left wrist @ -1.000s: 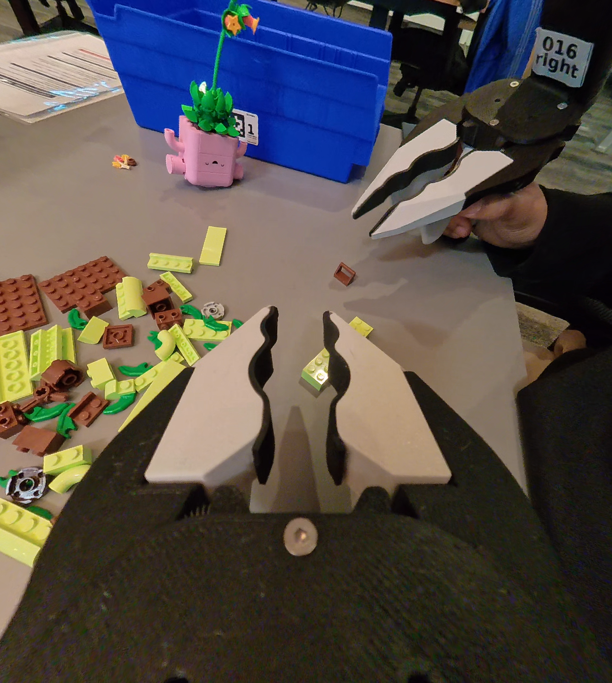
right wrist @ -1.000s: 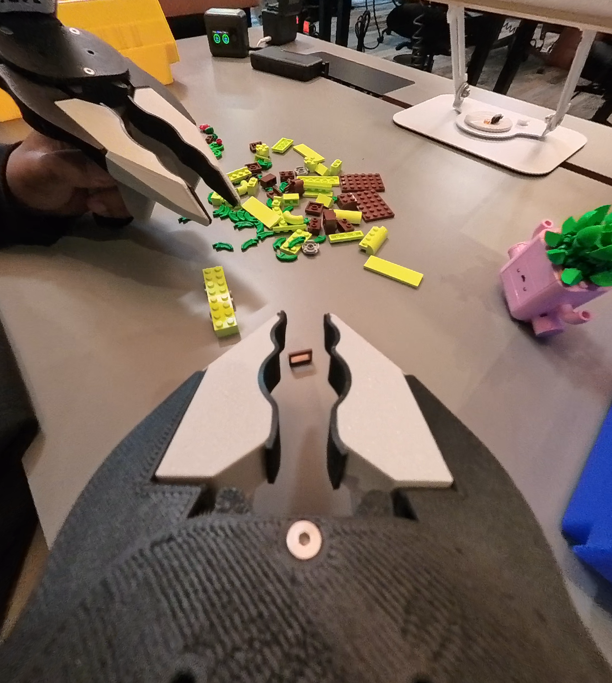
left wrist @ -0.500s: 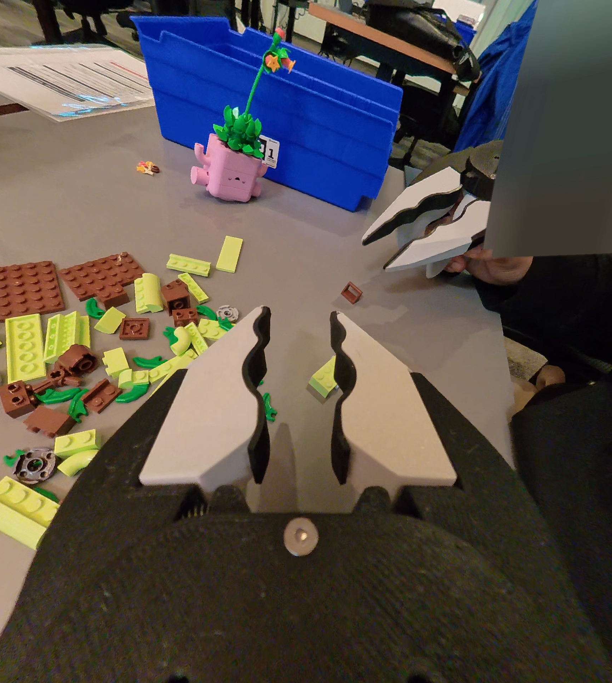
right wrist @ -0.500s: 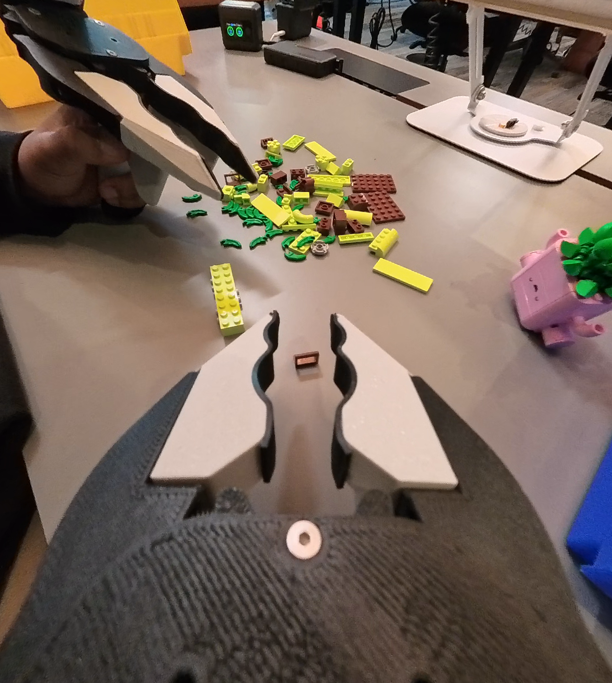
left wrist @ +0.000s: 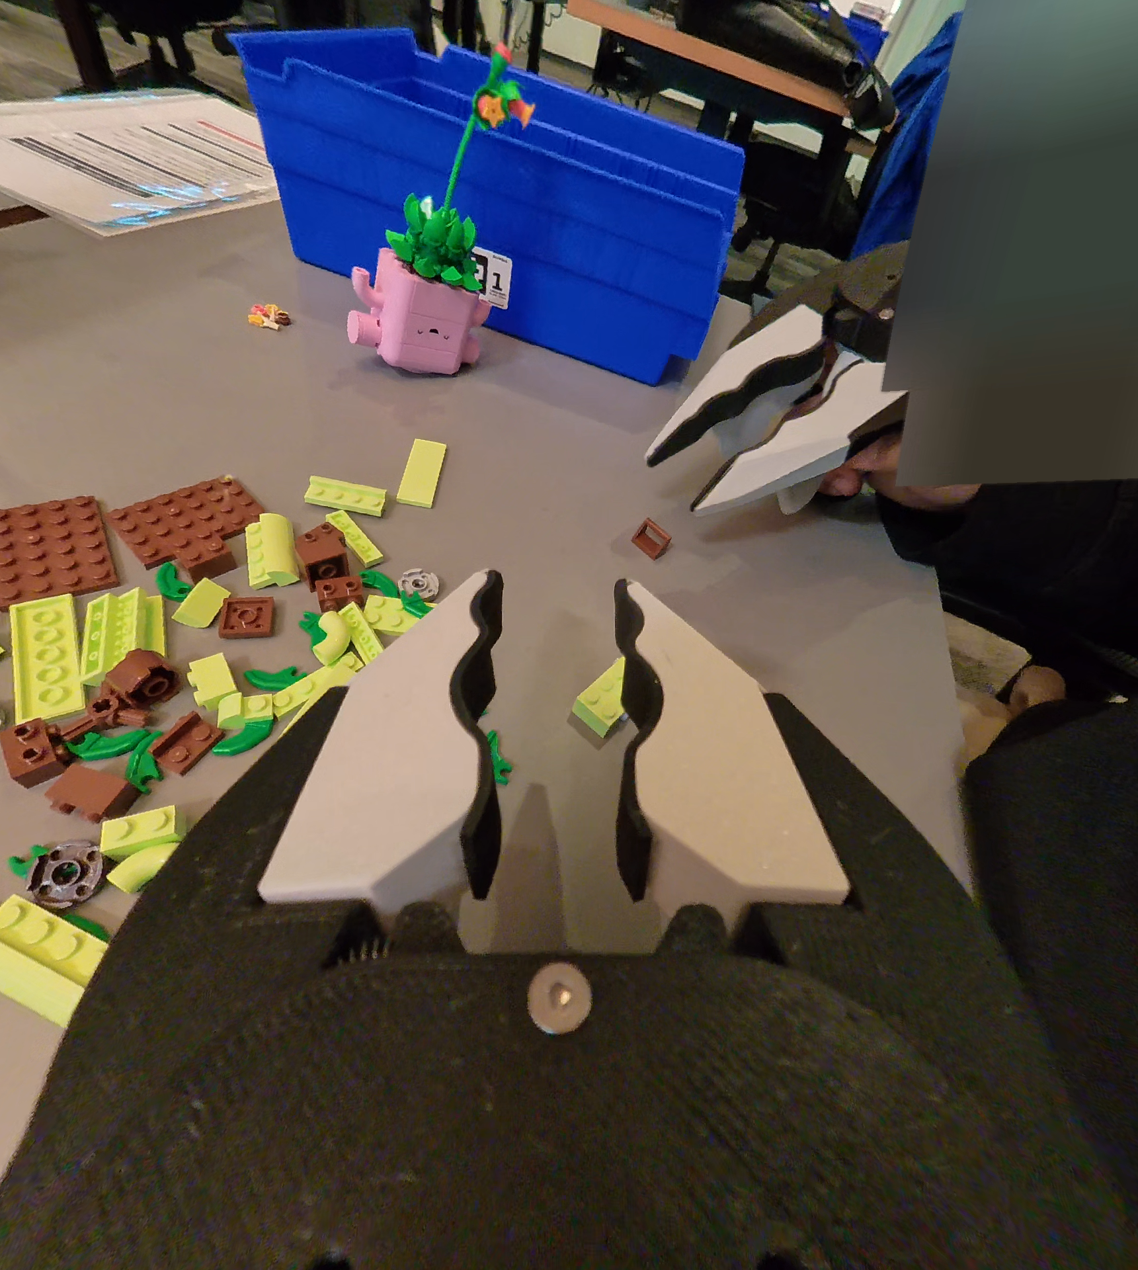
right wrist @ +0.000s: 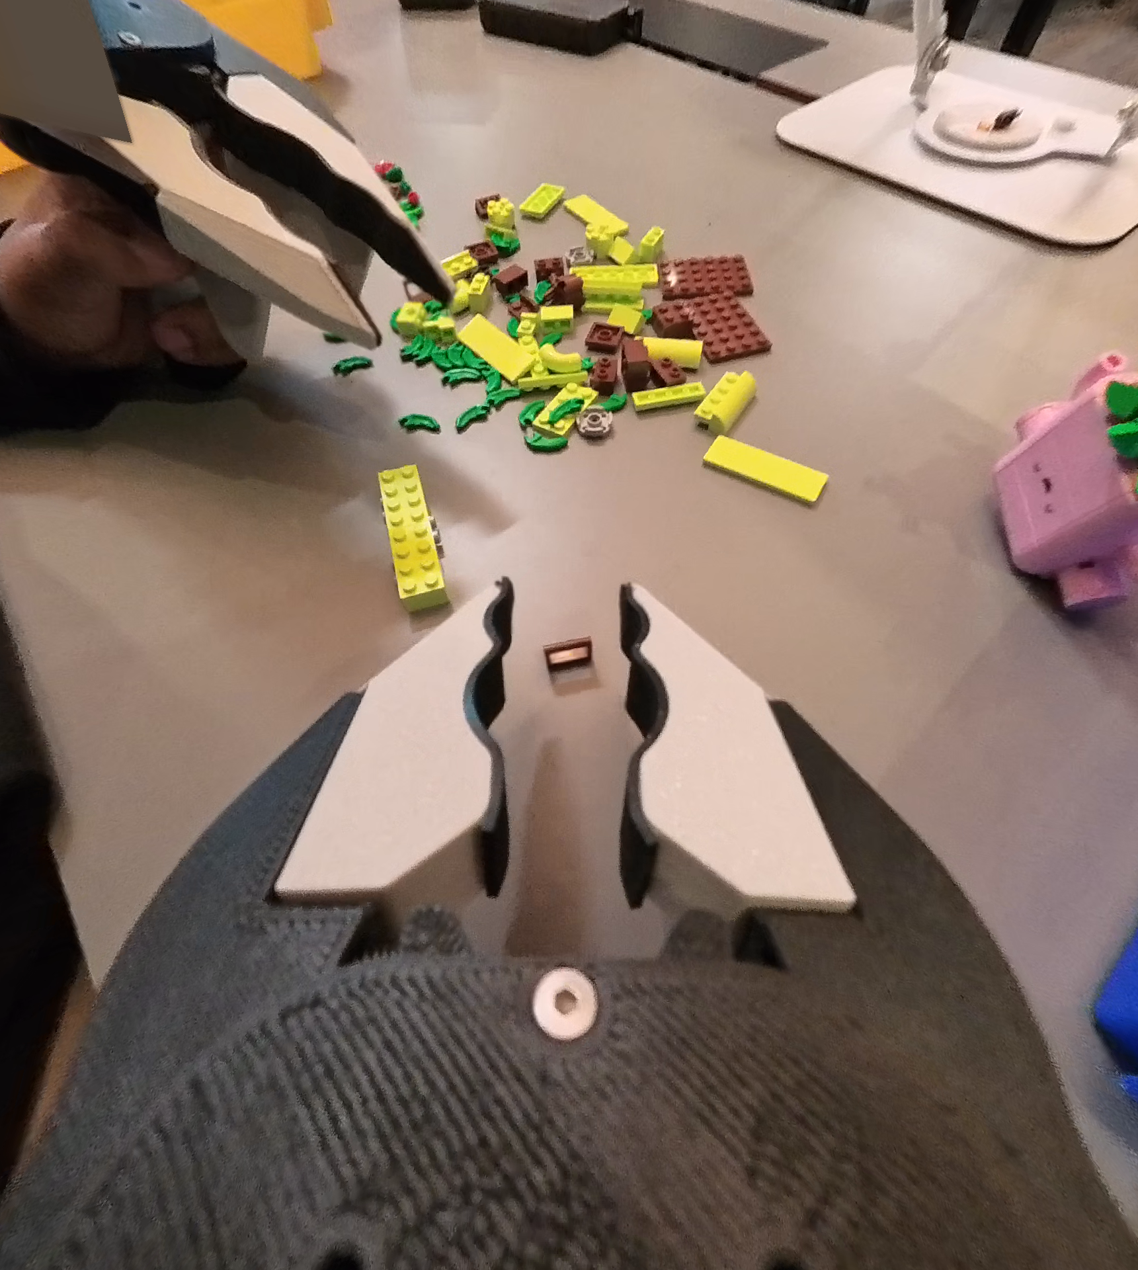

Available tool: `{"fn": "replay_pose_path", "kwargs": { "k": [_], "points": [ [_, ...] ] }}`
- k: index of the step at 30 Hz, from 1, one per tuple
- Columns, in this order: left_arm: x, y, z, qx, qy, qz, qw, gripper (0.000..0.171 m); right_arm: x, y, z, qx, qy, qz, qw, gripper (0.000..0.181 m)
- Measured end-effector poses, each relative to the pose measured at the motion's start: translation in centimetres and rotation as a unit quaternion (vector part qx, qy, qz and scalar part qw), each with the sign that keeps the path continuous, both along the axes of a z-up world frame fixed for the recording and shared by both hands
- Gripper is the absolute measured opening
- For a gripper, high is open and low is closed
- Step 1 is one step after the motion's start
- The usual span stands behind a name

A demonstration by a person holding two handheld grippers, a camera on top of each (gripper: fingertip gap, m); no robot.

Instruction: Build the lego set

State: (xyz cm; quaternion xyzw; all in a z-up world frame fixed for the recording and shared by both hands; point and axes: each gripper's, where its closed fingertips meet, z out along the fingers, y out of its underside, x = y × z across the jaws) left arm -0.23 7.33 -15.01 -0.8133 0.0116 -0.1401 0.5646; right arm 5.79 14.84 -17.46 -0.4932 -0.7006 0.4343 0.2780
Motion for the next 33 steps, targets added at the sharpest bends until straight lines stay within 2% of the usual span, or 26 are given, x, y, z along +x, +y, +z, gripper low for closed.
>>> {"fn": "replay_pose_path", "kwargs": {
  "k": [7,13,17,20,22,24,28,31,33],
  "points": [
    [0.5,0.1,-0.4,-0.009,0.026,-0.008,1.0,0.03,0.3,-1.2,-1.4,-0.002,-0.048,0.043,0.998,0.028],
    [0.6,0.1,-0.4,-0.009,0.024,-0.01,1.0,0.03,0.2,-0.2,-2.4,0.025,-0.07,0.041,0.996,0.028],
    [0.9,0.2,-0.7,-0.019,0.034,-0.017,0.999,0.031,0.2,-0.1,-2.6,0.024,-0.078,0.05,0.995,0.02],
    [1.6,0.2,-1.4,-0.041,0.029,-0.039,0.998,0.032,0.2,-0.1,-2.9,0.029,-0.087,0.052,0.994,0.014],
    [2.8,-0.1,-2.6,-0.081,0.017,-0.079,0.993,0.041,0.2,-0.1,-3.0,0.031,-0.089,0.051,0.994,0.014],
    [3.2,-0.1,-3.5,-0.111,0.028,-0.086,0.99,0.048,0.2,-0.1,-3.0,0.032,-0.089,0.05,0.994,0.014],
    [3.5,-0.2,-3.9,-0.115,0.062,-0.088,0.988,0.048,-0.1,-0.3,-2.1,0.025,-0.062,0.045,0.997,0.014],
    [3.6,0.0,-4.8,-0.141,0.08,-0.086,0.983,0.048,-0.6,-2.7,-0.2,-0.043,-0.028,0.054,0.997,0.013],
    [3.5,0.0,-5.3,-0.156,0.098,-0.081,0.98,0.034,-1.1,-4.2,0.2,-0.065,-0.027,0.058,0.996,0.013]
  ]
}}
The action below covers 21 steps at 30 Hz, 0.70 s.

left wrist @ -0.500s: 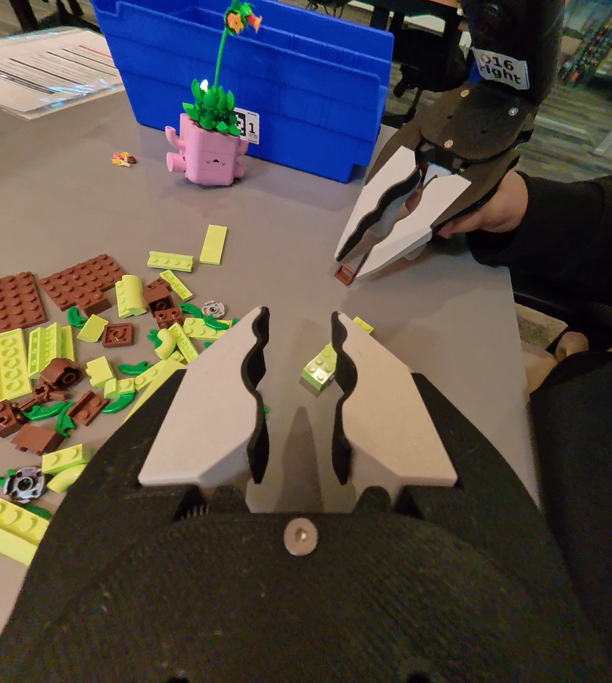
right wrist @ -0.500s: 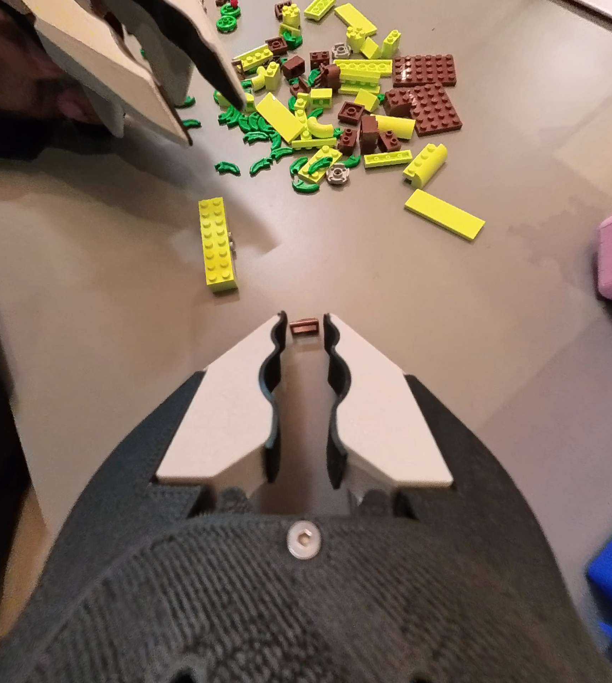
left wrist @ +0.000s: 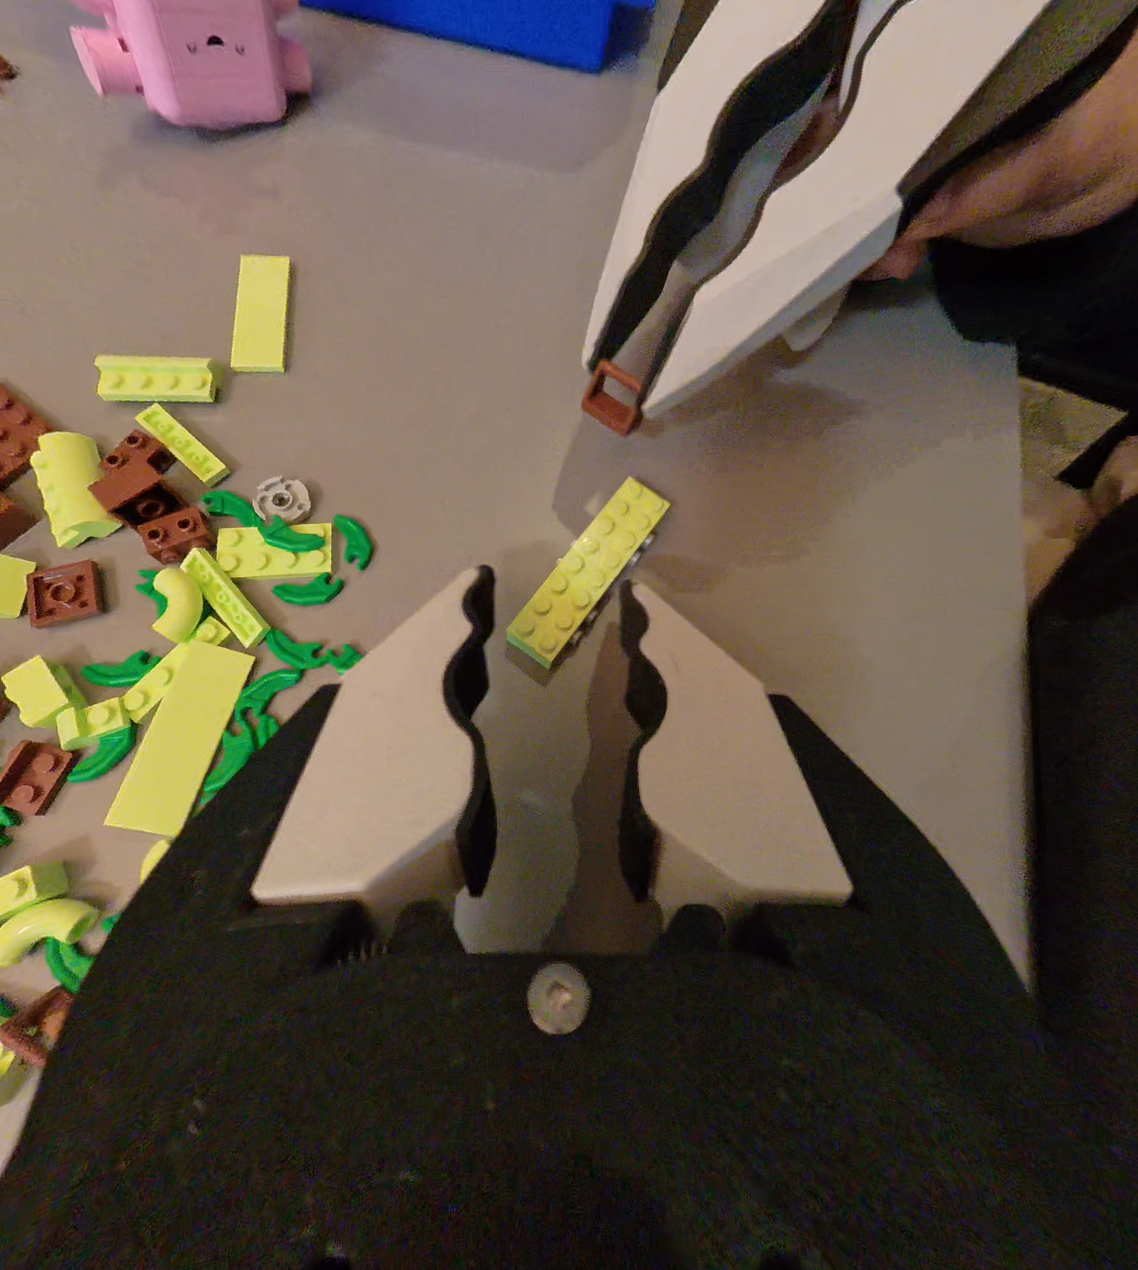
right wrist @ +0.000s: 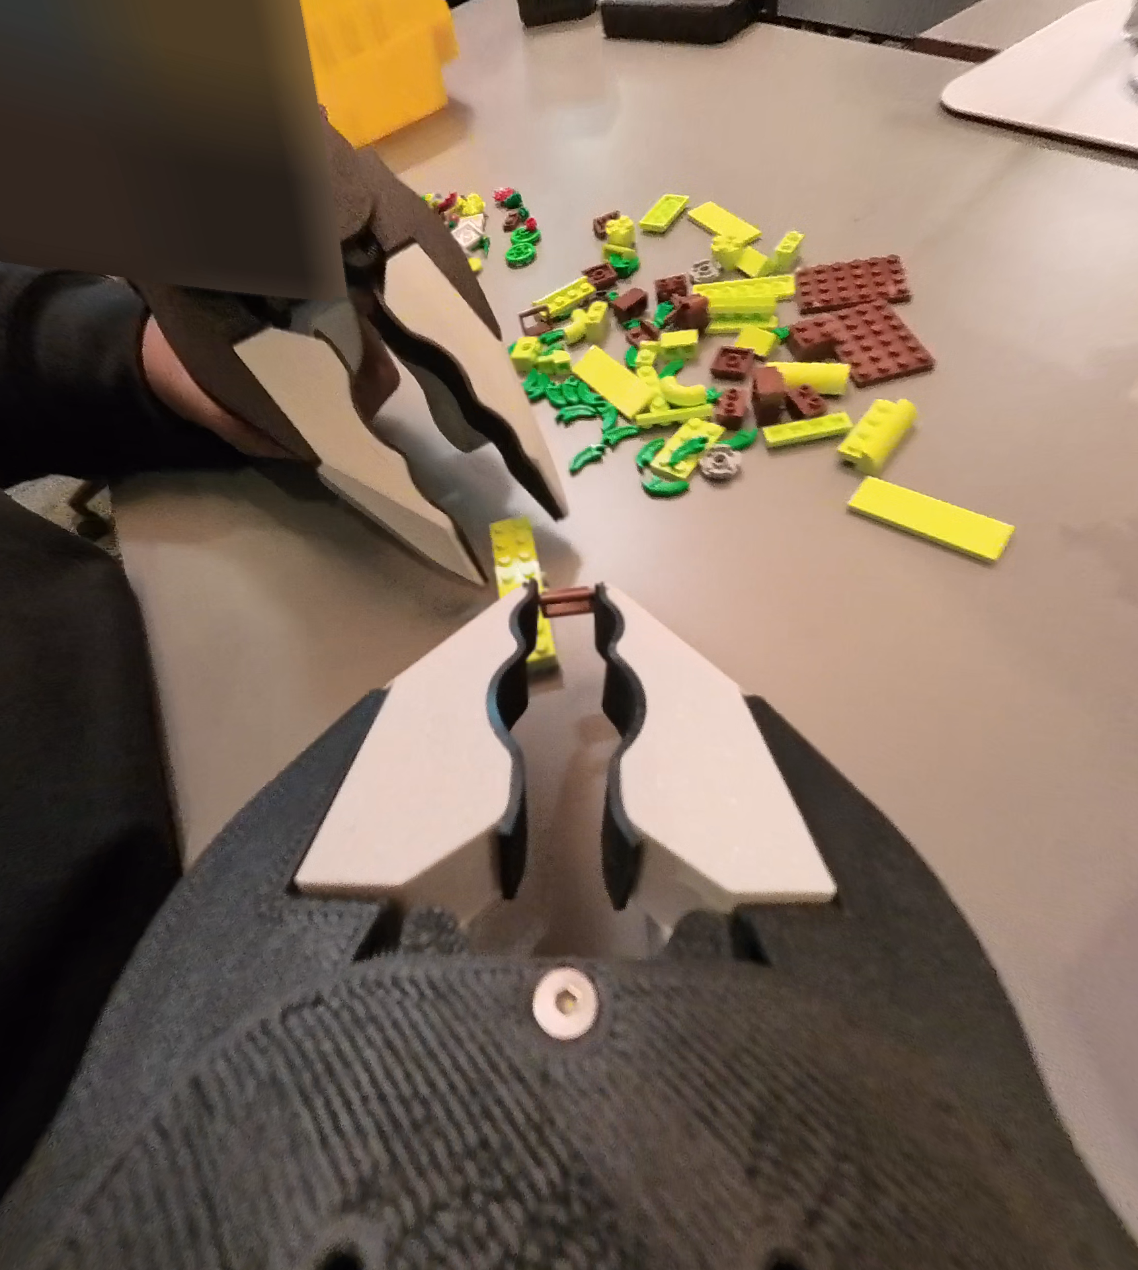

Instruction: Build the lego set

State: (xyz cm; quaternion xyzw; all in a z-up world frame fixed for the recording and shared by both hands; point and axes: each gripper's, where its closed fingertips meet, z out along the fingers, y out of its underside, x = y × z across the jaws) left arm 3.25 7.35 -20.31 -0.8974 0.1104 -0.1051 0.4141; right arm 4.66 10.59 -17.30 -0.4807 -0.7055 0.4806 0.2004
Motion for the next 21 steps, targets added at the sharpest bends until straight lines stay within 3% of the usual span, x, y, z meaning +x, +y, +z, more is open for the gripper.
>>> {"fn": "replay_pose_path", "kwargs": {
  "k": [7,21],
  "points": [
    [0.4,-0.1,-0.3,-0.006,0.018,-0.011,1.0,0.031,-1.0,-2.8,-1.2,0.046,-0.018,0.017,0.999,0.014],
    [0.1,-0.1,-0.8,-0.024,0.016,-0.004,1.0,0.023,-0.9,-3.0,-2.0,0.049,-0.043,0.03,0.997,0.014]
  ]
}}
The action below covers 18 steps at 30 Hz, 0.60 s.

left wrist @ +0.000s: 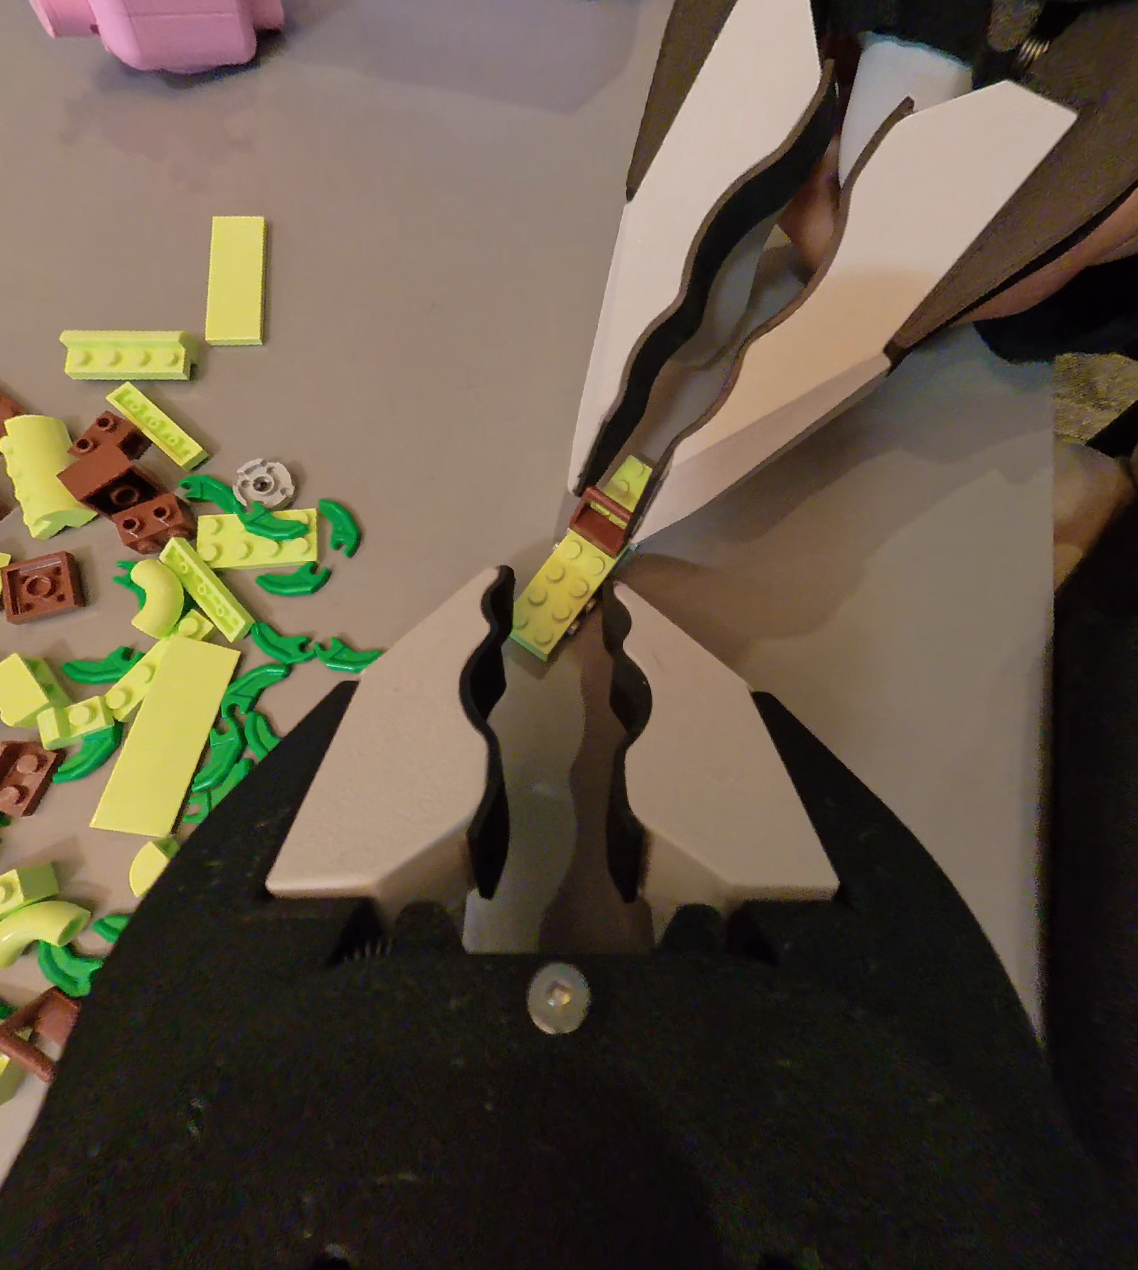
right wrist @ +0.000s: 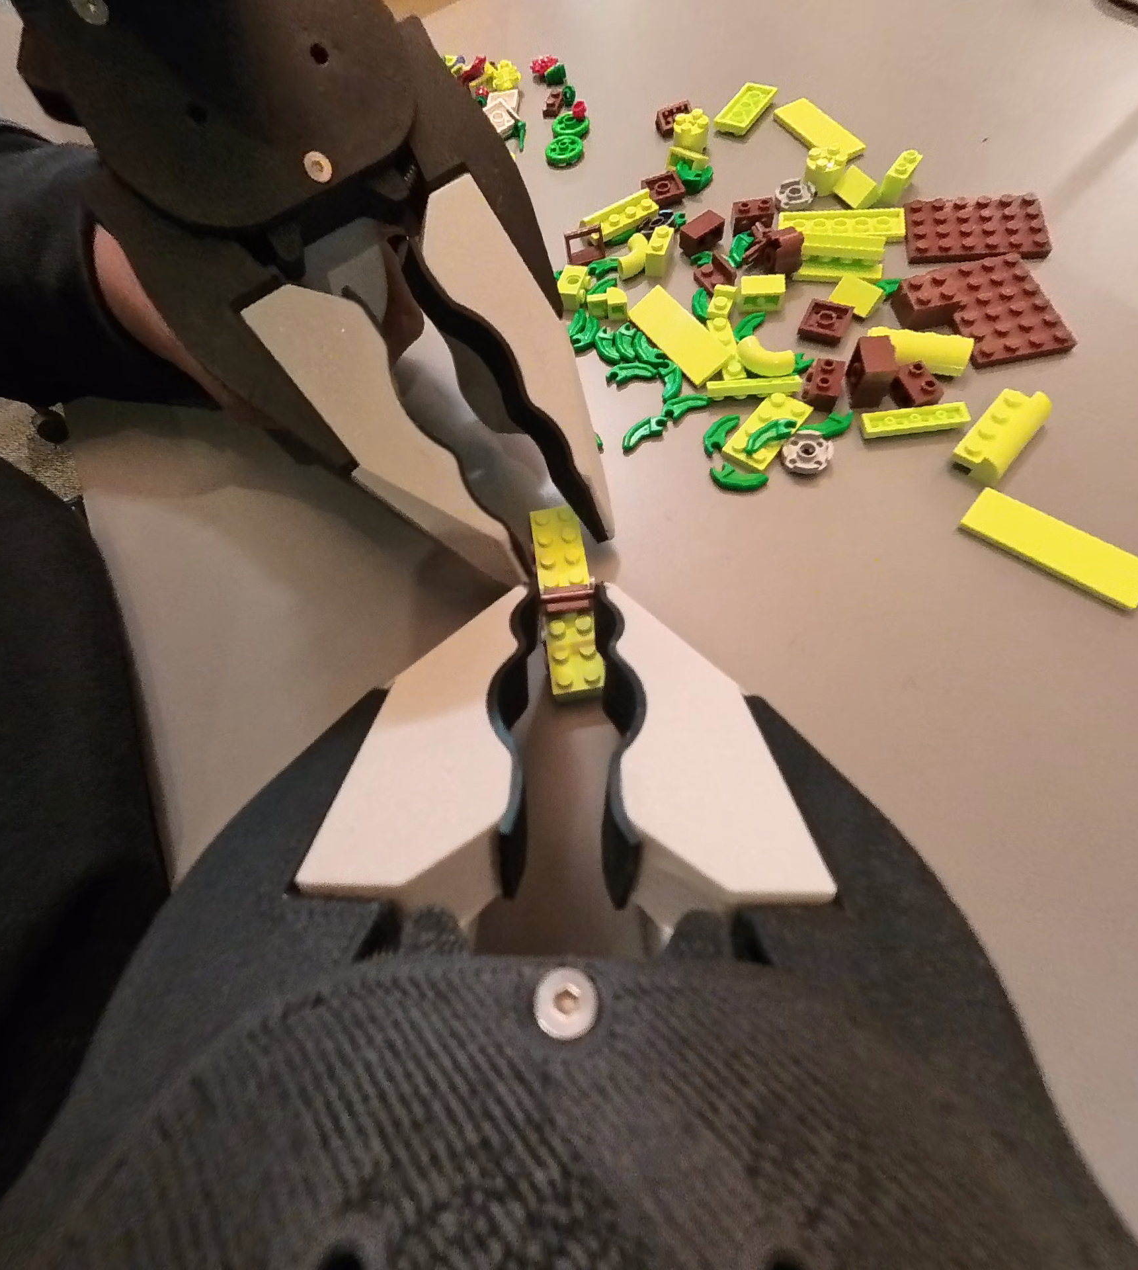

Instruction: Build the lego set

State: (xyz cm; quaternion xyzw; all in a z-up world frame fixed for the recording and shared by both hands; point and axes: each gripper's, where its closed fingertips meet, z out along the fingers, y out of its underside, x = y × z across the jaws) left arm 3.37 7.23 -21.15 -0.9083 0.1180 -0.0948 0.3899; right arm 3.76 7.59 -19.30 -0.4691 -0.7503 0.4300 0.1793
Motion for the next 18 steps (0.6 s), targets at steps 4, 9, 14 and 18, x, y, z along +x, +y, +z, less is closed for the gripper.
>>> {"fn": "replay_pose_path", "kwargs": {
  "k": [4,9,14,18],
  "points": [
    [0.02,-0.02,-0.02,-0.002,-0.004,-0.001,1.0,0.021,0.04,-0.02,-0.05,0.001,-0.002,0.002,1.0,0.014],
    [0.01,-0.03,-0.02,-0.005,-0.011,-0.001,1.0,0.021,0.12,-0.02,-0.16,0.013,-0.008,0.007,1.0,0.014],
    [-0.01,-0.03,-0.02,-0.006,-0.015,0.0,1.0,0.021,0.06,-0.05,-0.22,0.05,-0.03,0.017,0.998,0.014],
    [-0.02,-0.03,-0.03,-0.006,-0.015,0.0,1.0,0.021,0.05,-0.07,-0.32,0.086,-0.068,0.031,0.993,0.014]
  ]
}}
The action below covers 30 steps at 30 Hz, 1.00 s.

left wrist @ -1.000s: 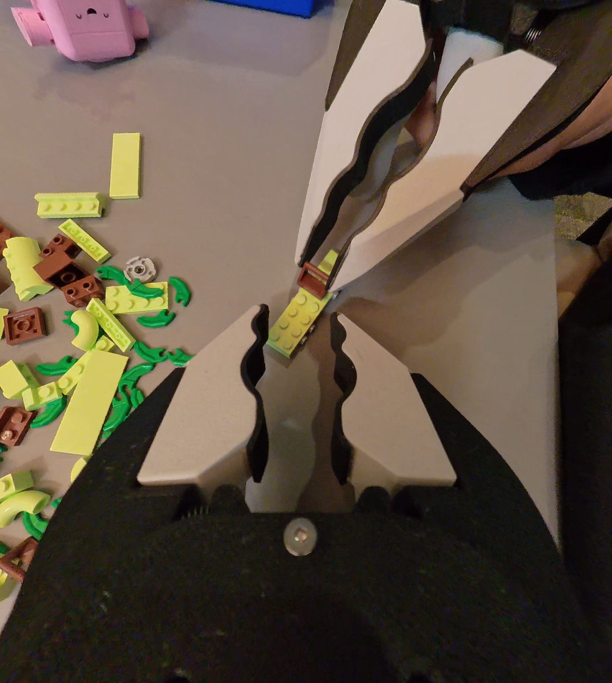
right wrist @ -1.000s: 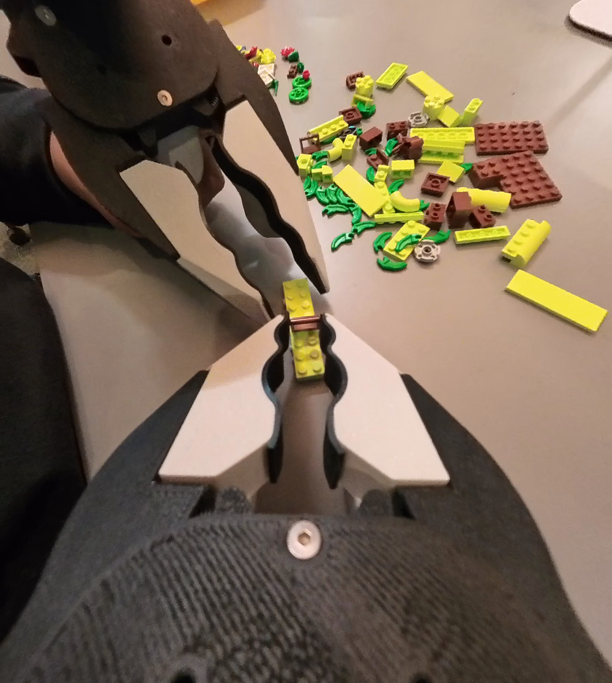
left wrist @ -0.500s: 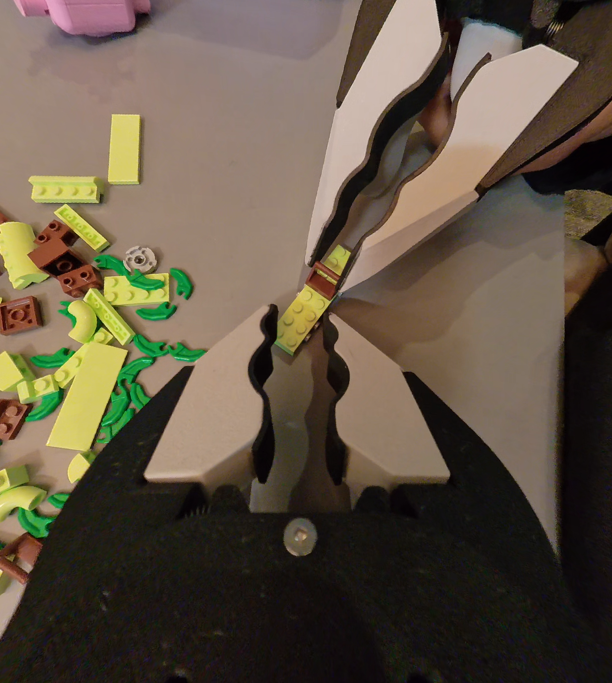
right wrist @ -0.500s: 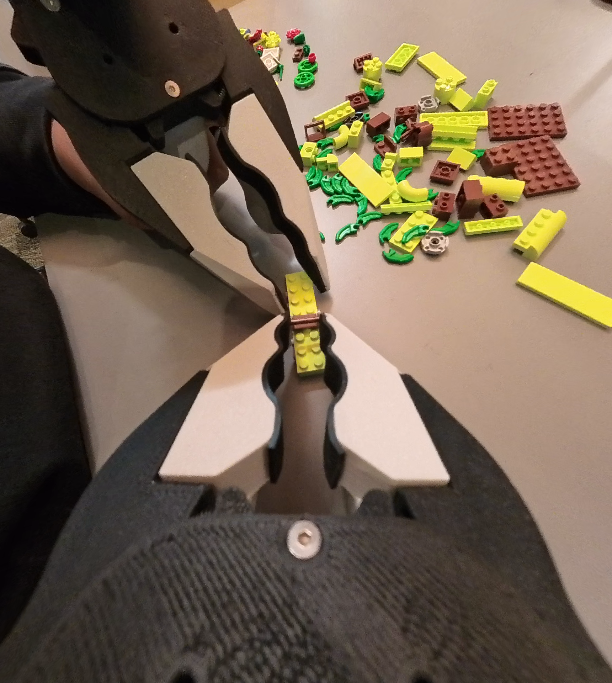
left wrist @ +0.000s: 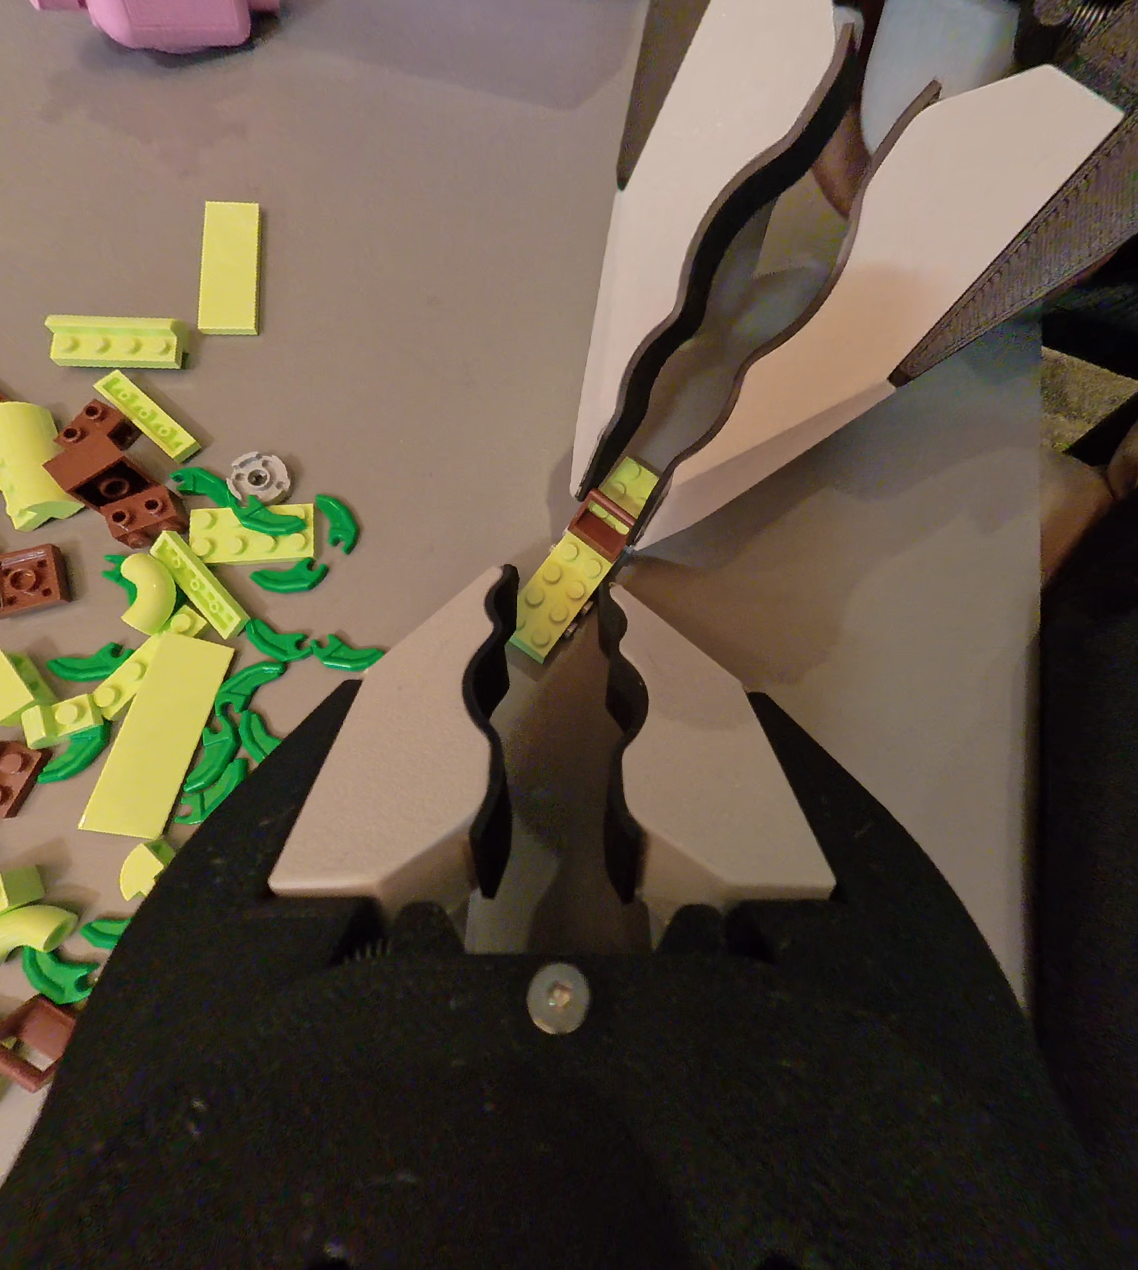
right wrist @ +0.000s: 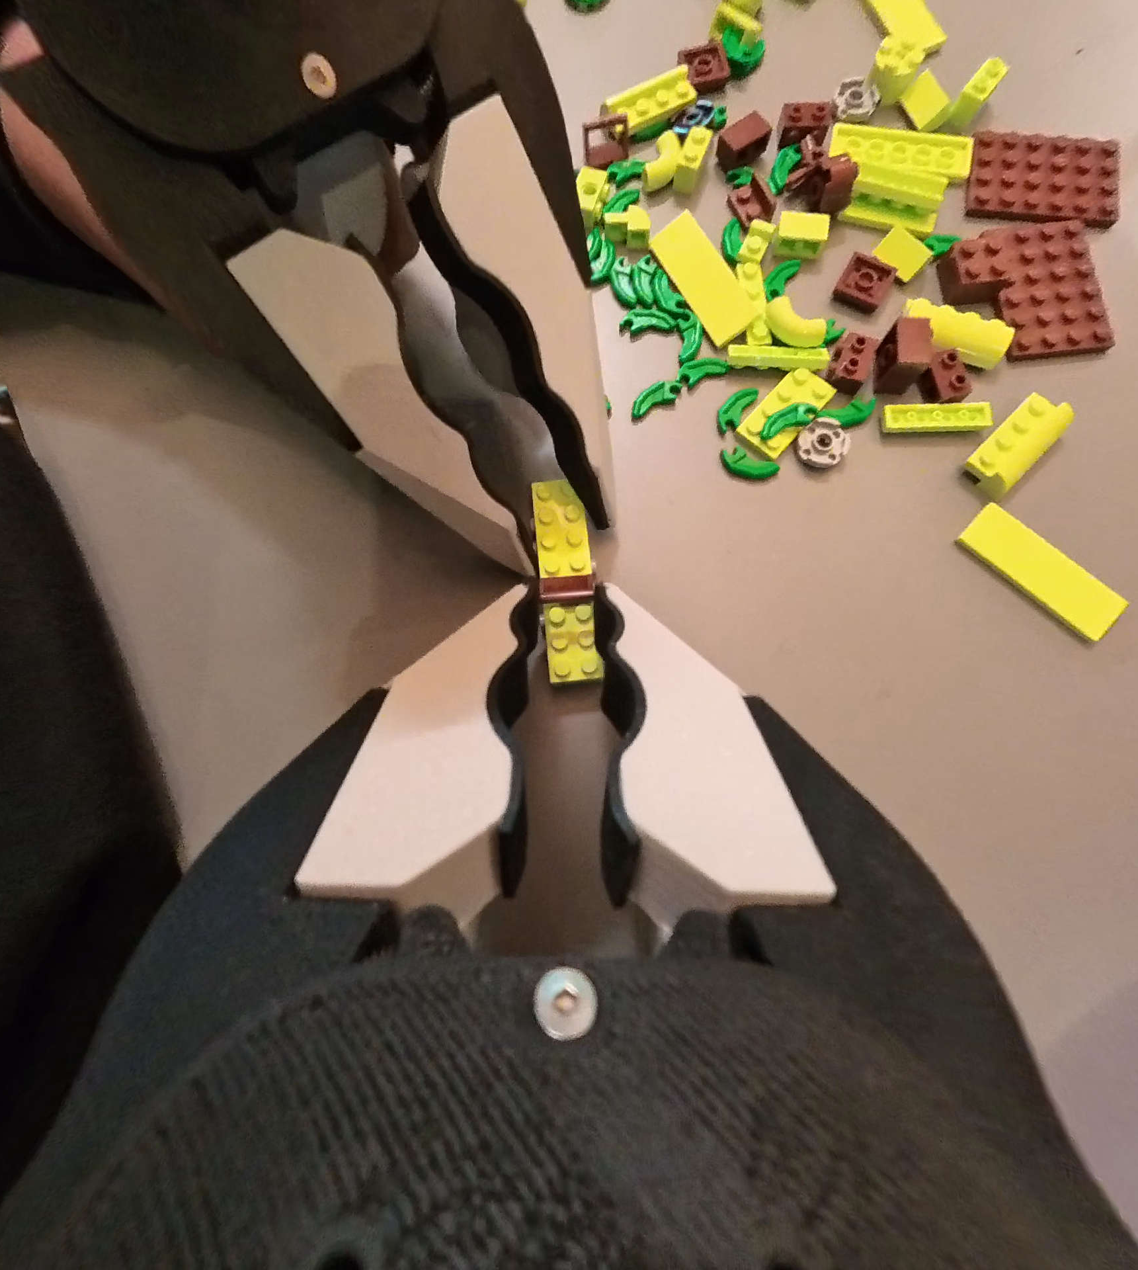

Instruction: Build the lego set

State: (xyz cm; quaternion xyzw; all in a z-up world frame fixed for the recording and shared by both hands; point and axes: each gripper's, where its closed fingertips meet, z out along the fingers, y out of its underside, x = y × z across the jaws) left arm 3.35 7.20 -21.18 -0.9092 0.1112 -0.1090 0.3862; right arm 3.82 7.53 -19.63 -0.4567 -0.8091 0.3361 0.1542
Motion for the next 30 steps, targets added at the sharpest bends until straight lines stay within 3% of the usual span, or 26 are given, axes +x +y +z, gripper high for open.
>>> {"fn": "replay_pose_path", "kwargs": {
  "k": [17,30],
  "points": [
    [0.22,-0.07,-0.06,-0.005,-0.009,-0.008,1.0,0.016,-0.06,-0.03,-0.28,0.084,-0.115,0.127,0.982,0.013],
    [0.2,-0.07,-0.06,-0.011,-0.031,-0.008,0.999,0.014,-0.26,-0.13,-0.34,0.082,-0.125,0.154,0.977,0.013]
  ]
}}
